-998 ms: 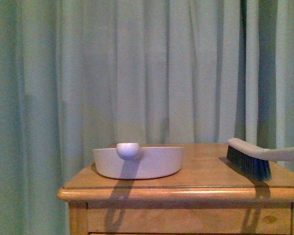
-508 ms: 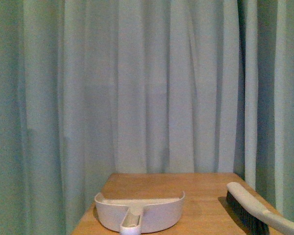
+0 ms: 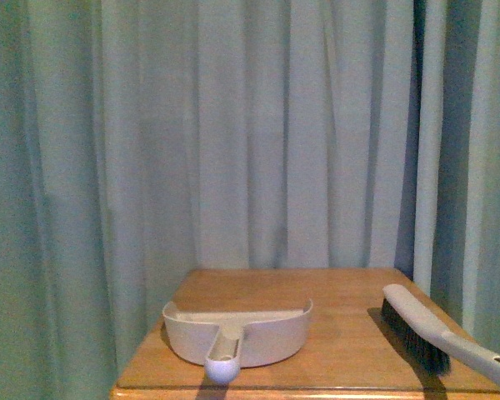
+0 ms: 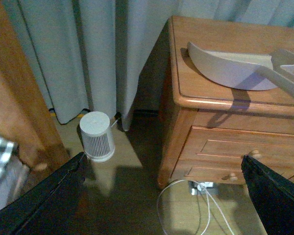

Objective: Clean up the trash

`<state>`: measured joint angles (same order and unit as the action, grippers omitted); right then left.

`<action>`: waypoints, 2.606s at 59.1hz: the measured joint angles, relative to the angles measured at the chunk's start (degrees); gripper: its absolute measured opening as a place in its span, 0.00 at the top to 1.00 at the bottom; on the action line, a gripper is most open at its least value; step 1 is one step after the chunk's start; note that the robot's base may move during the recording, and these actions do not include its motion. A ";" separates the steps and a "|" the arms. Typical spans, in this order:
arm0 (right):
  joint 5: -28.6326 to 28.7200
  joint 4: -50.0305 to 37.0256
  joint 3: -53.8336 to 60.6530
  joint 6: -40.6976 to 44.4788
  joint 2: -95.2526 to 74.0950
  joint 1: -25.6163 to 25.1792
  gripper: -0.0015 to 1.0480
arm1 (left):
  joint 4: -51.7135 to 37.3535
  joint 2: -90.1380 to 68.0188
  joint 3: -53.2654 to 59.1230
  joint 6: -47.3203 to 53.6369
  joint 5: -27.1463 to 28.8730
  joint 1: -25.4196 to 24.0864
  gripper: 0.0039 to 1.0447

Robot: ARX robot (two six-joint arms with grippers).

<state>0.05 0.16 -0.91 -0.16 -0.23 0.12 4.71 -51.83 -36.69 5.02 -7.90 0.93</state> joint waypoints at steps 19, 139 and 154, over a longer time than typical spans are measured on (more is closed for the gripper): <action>0.00 0.00 0.00 0.00 0.00 0.00 0.07 | 15.06 -32.09 -41.05 2.19 13.07 17.57 0.07; -0.02 0.00 0.00 0.00 0.00 0.00 0.07 | 12.74 -65.61 -51.41 -12.44 27.69 31.69 0.10; 0.00 0.00 0.00 0.00 0.00 0.00 0.07 | 12.52 -65.61 -51.71 -10.84 27.67 31.61 0.49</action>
<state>0.05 0.16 -0.91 -0.16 -0.23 0.12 17.23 -117.45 -88.40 -5.82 19.77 32.53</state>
